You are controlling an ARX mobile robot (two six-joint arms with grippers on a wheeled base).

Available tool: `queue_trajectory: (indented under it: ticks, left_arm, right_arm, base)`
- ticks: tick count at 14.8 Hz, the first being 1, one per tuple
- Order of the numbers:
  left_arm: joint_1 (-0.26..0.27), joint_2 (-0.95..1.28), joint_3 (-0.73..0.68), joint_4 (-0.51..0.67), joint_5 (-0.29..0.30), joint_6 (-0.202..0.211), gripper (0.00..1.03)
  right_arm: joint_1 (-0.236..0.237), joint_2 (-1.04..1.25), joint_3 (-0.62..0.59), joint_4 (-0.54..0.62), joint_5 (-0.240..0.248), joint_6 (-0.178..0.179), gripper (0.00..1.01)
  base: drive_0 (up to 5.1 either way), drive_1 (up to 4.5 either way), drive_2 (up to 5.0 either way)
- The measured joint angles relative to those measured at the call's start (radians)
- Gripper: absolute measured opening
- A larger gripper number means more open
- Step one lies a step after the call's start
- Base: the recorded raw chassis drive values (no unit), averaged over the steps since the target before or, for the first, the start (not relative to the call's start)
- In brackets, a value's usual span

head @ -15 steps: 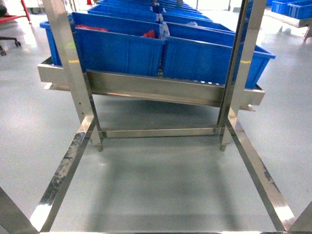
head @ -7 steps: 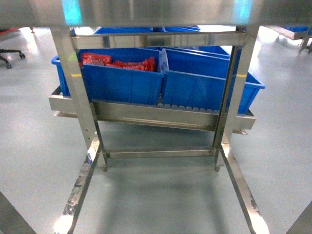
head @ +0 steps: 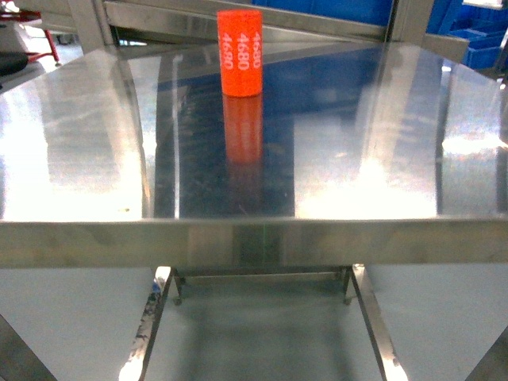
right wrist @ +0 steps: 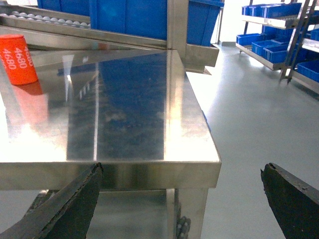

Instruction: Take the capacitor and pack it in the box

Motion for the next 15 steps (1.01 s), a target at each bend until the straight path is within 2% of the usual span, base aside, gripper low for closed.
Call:
queue_trajectory:
  ticks: [15]
  left_arm:
    - [0.000,0.000,0.000,0.000,0.001,0.000,0.98]
  right_arm:
    - [0.000,0.000,0.000,-0.001,0.001,0.002,0.98]
  base:
    - [0.0,0.00,0.0]
